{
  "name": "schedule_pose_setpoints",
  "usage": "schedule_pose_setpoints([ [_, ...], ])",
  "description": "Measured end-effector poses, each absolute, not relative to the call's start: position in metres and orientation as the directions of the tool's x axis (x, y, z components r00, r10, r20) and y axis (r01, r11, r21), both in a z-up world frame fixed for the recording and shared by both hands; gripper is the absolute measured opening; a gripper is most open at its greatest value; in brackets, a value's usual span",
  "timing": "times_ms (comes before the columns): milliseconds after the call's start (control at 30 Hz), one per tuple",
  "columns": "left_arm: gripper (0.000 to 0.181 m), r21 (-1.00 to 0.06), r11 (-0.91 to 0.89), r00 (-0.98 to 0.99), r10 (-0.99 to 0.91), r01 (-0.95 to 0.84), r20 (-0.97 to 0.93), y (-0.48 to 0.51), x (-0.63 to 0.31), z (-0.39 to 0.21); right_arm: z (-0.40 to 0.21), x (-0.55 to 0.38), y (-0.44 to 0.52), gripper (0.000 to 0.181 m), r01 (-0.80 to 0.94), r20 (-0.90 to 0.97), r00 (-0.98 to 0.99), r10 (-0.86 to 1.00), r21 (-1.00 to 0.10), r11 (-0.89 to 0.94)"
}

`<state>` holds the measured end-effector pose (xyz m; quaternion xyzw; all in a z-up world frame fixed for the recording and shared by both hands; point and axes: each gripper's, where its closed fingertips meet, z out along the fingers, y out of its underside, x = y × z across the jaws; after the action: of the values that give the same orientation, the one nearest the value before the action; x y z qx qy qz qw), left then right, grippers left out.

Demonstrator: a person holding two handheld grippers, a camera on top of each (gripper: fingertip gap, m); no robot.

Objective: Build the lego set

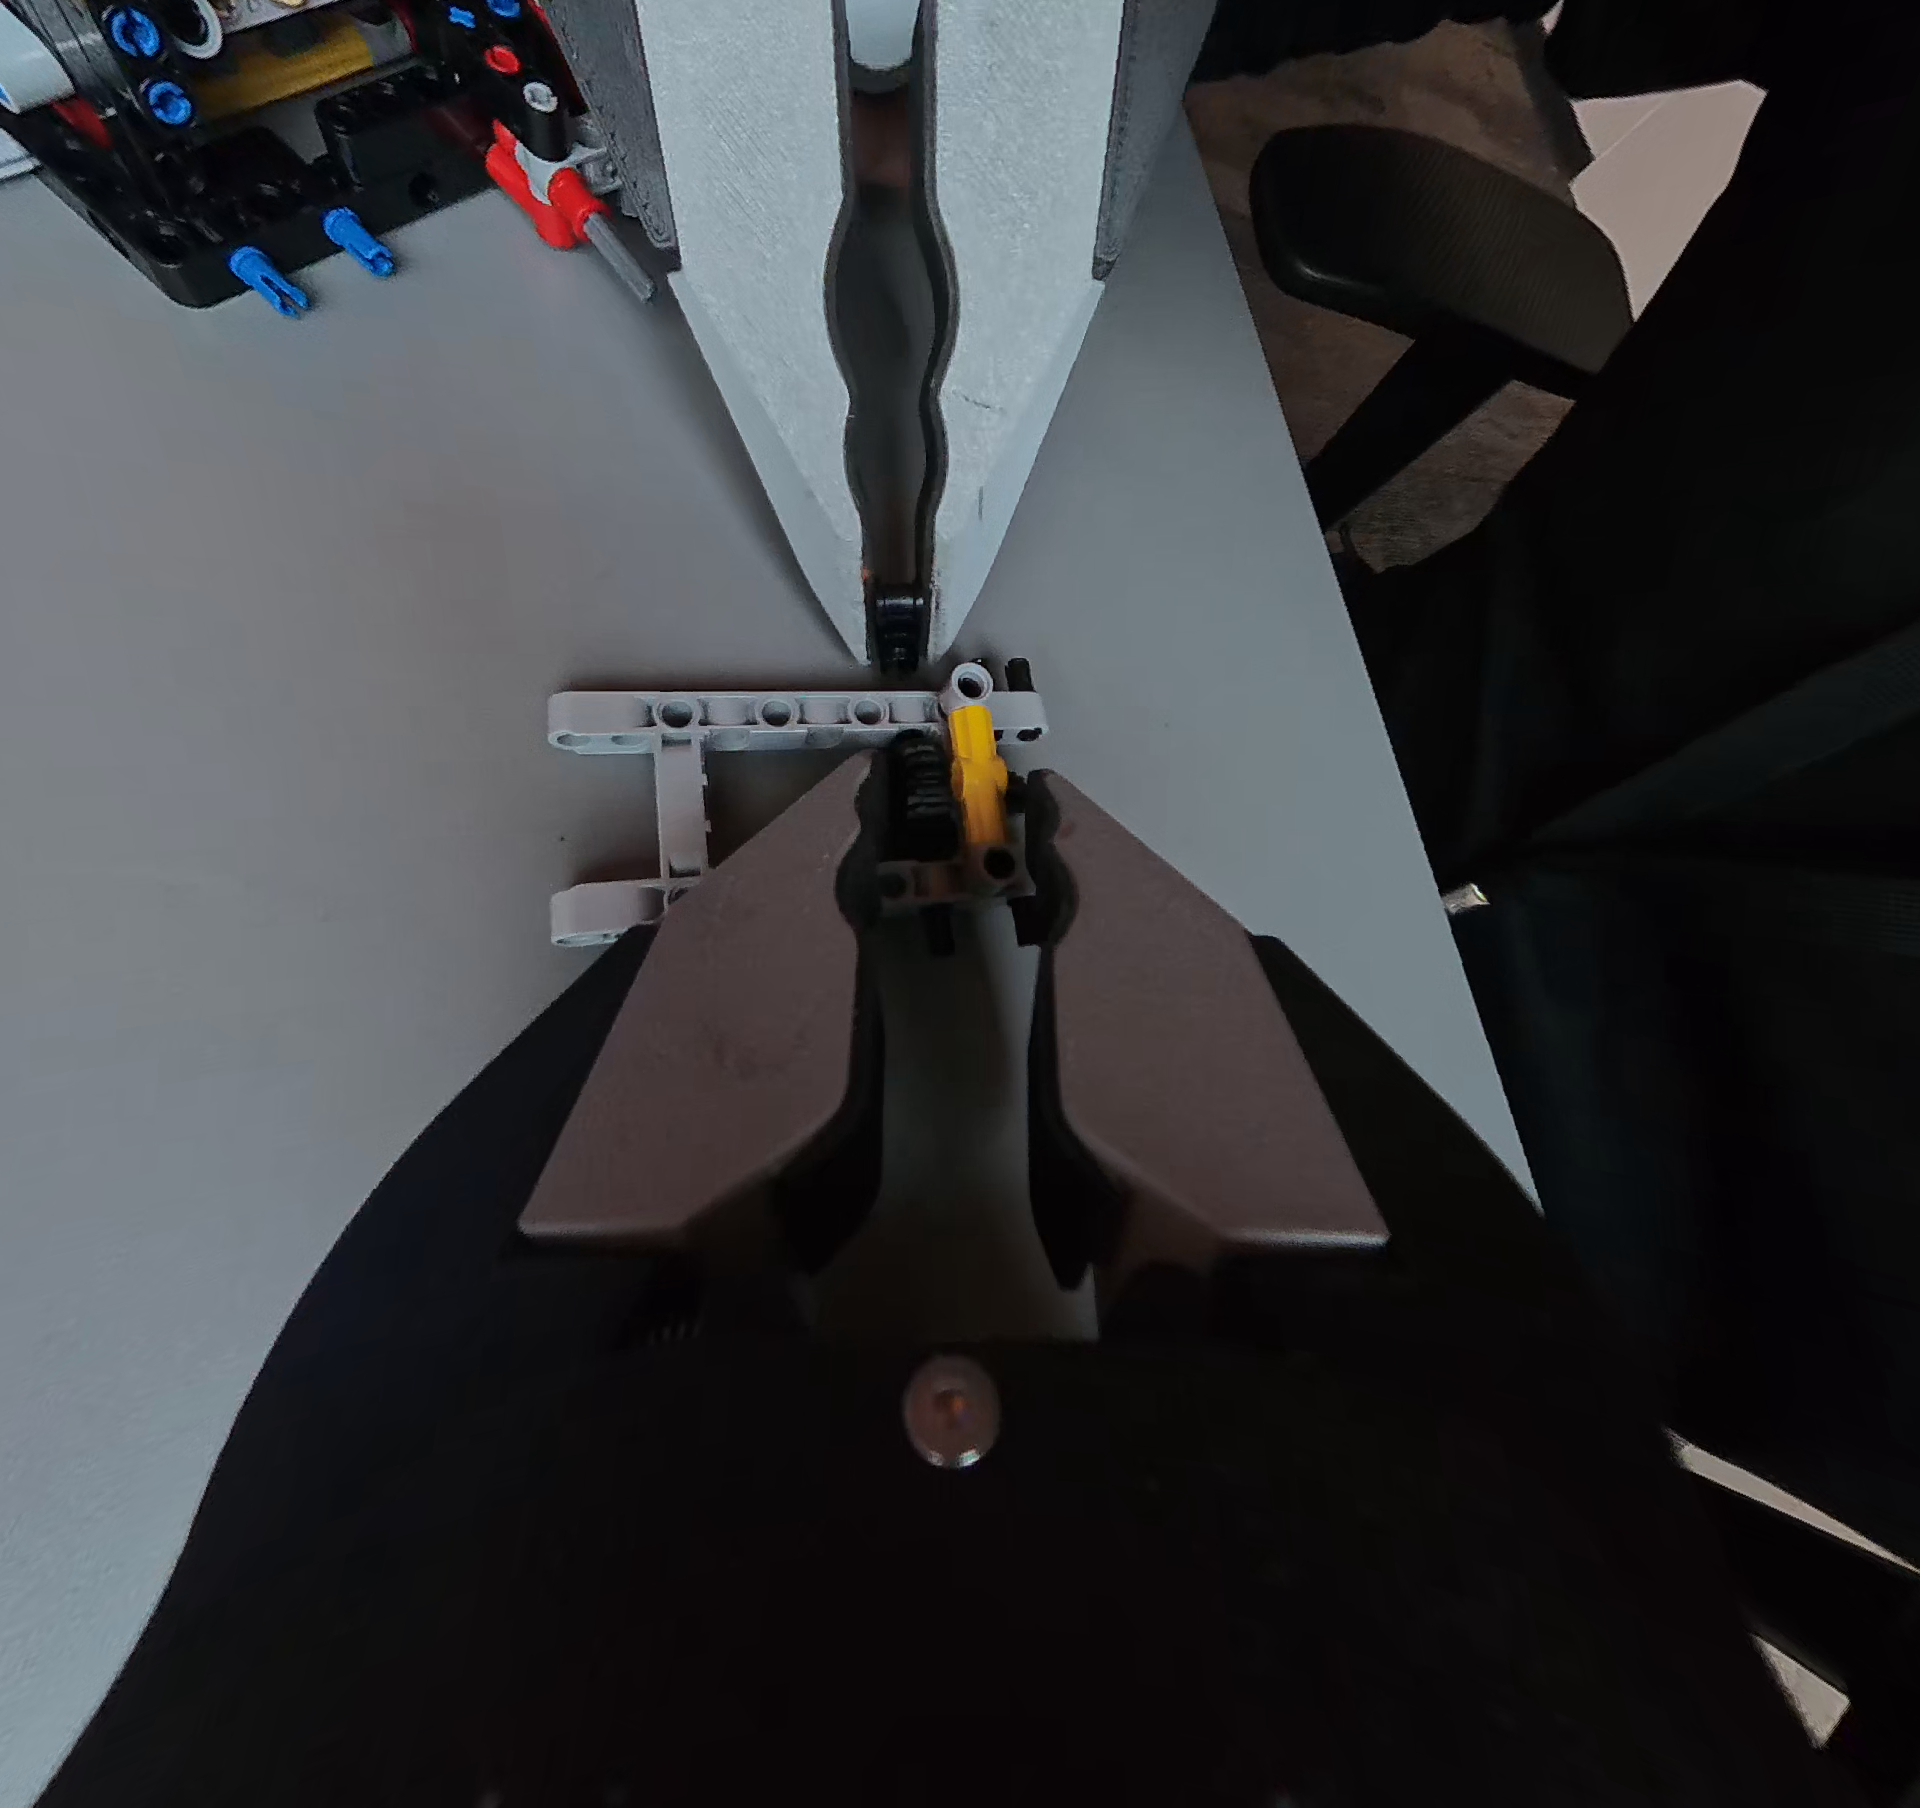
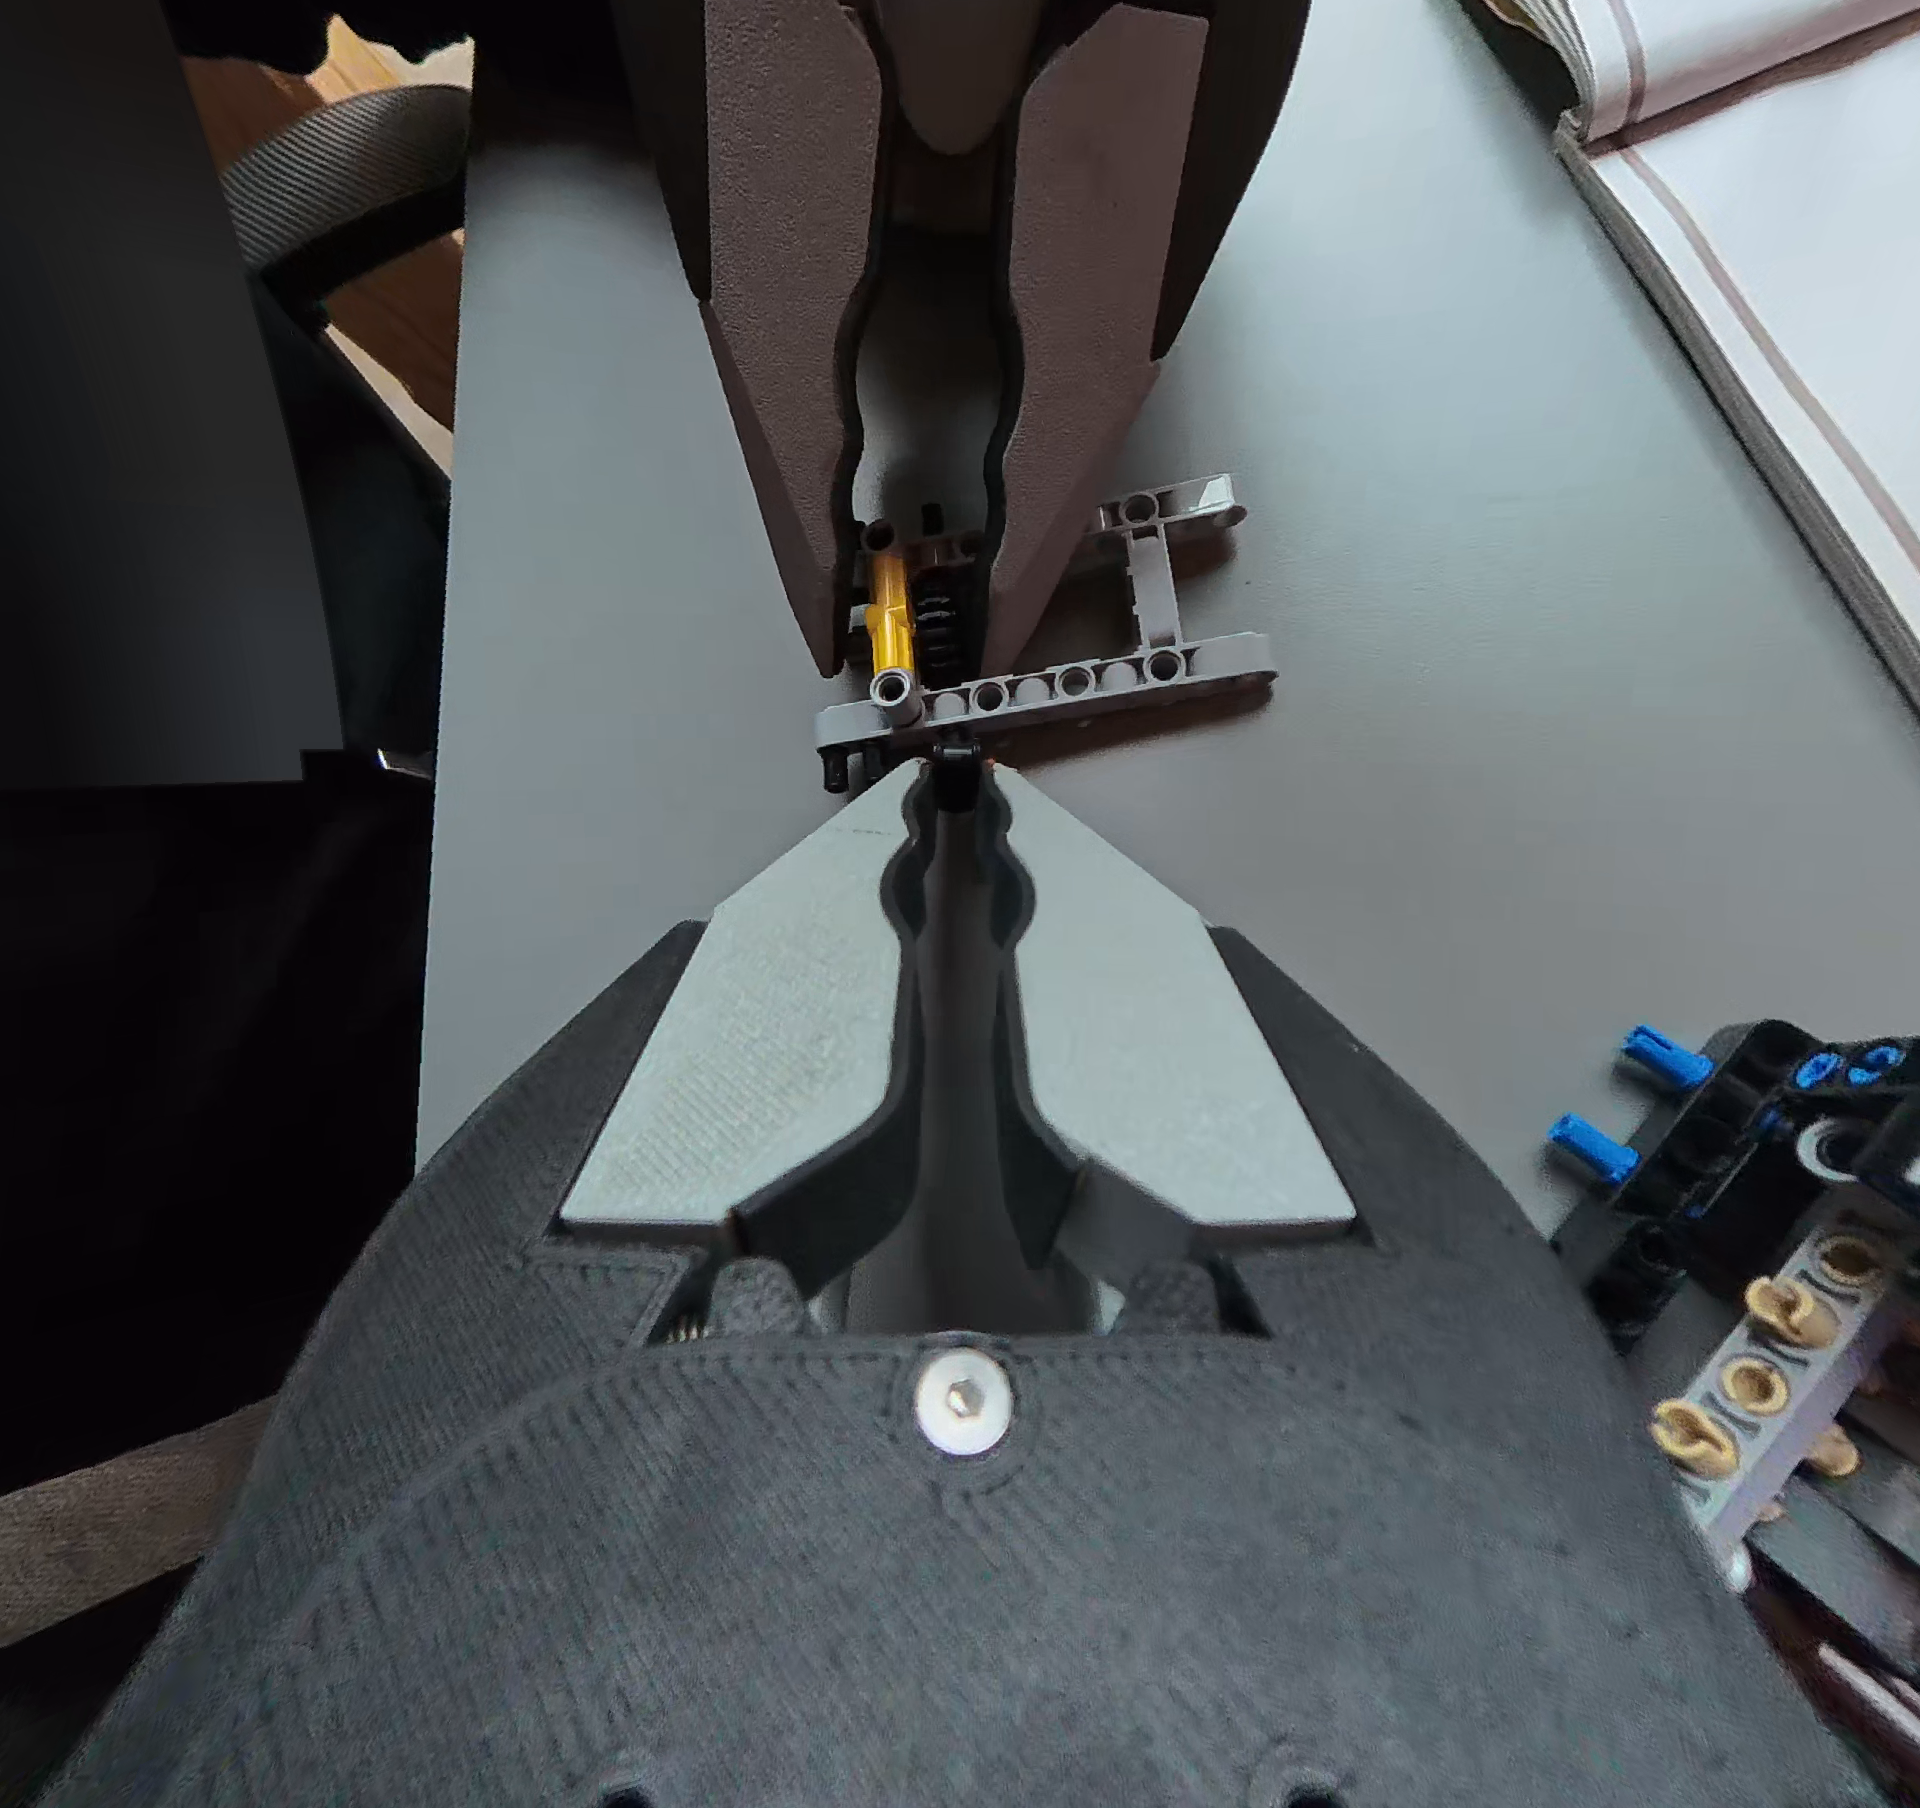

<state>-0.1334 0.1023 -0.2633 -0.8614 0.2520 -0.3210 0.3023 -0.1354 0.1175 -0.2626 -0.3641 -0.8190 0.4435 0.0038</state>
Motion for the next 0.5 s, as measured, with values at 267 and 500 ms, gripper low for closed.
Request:
schedule_pose_setpoints([
  [267,0.023,-0.681,-0.695,0.668,-0.622,-0.231,0.408,0.103,-0.134,-0.263,-0.268,-0.131,0.116,0.004,0.495,-0.144,-0.779,0.61,-0.738,0.458],
  [500,0.024,-0.676,-0.703,0.669,-0.612,-0.218,0.421,0.106,-0.133,-0.262,-0.26,-0.133,0.125,0.005,0.478,-0.126,-0.758,0.64,-0.775,0.413],
])
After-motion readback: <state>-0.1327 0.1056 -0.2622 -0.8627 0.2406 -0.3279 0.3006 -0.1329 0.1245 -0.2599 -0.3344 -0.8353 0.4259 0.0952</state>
